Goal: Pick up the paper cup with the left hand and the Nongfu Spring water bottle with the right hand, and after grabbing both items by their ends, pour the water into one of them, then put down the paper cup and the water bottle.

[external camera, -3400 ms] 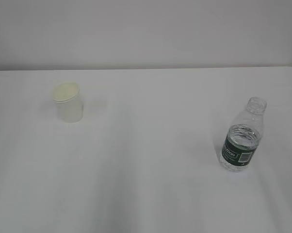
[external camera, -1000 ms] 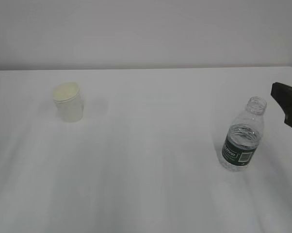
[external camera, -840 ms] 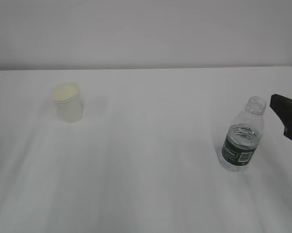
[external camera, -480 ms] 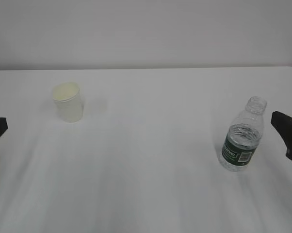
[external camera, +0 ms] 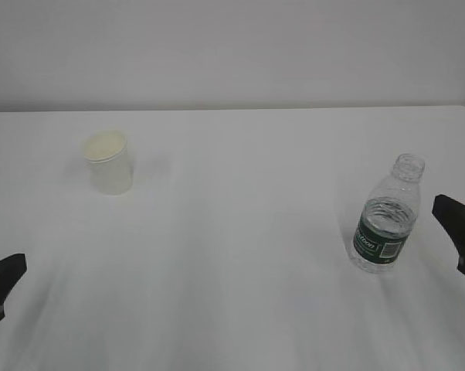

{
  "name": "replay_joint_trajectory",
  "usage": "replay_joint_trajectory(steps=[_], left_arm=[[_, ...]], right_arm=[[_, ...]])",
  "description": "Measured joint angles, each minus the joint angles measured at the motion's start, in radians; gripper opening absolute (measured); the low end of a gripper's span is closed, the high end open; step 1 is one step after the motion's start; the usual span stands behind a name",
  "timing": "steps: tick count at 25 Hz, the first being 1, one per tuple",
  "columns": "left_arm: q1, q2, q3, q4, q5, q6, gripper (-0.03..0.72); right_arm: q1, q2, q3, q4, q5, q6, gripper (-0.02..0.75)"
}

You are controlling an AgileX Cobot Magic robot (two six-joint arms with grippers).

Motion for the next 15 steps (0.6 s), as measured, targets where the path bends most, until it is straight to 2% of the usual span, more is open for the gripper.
replay_joint_trajectory(steps=[9, 15], left_arm=[[0.000, 0.036, 0.000, 0.050, -0.121, -0.009, 0.524], [0.000, 0.036, 0.000, 0.059, -0.153, -0.011, 0.524]], right_arm=[[0.000, 0.058, 0.006, -0.040, -0.023, 0.006, 0.530], [0.000, 0.171, 0.065, -0.045, -0.226, 0.006, 0.530]])
